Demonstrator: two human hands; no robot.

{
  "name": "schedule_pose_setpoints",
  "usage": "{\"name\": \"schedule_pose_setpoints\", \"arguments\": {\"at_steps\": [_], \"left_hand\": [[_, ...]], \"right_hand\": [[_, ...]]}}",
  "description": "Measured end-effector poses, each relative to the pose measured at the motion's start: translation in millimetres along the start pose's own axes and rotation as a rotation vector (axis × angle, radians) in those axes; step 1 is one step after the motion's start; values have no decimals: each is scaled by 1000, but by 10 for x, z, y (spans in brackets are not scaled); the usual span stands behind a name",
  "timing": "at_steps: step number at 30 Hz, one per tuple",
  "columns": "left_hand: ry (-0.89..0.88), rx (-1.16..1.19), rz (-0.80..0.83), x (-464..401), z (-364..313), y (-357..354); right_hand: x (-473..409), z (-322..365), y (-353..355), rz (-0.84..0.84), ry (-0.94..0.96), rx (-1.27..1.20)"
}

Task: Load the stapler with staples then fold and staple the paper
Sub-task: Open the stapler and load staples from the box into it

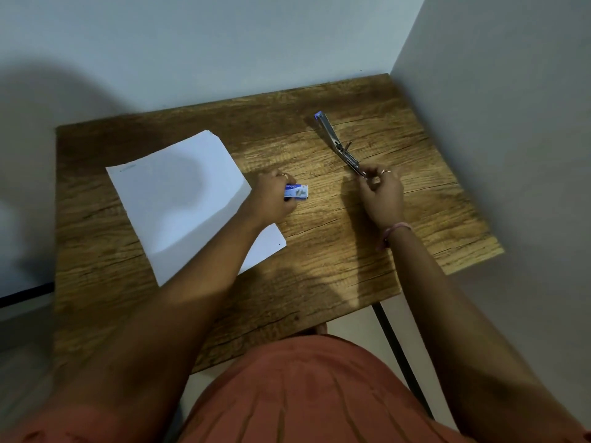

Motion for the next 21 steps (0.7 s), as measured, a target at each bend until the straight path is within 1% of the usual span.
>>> {"name": "schedule_pose_setpoints", "arguments": {"at_steps": [1,2,4,6,10,14,21], "left_hand": [[9,7,0,31,-23,-23],[19,20,3,60,-43,-48],[42,66,18,112,-91,-105],[66,119,22,172,-148,-148],[104,144,-55,287,-208,-197],[99,98,-163,367,-224,-178],[53,175,-205,409,-266,-154]], "right_hand": [[106,19,-46,13,-3,-38],[209,32,-117,60,-15,-78],[392,39,-289,203,-88,-192],[501,42,-406,301,-172,-284],[551,67,-429,363,-227,-350],[590,74,-451,475,-274,-367],[507,37,-489,546,-373,-246]]}}
Point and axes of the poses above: each hand's wrist, its own x-axis away from the middle knuckle, its own y-axis out of the back of the hand, z = x × y, the point moved 7 cm from there along -x, towards the middle knuckle, and after that the axes turned 9 degrees about -z, right-handed, at the moved point
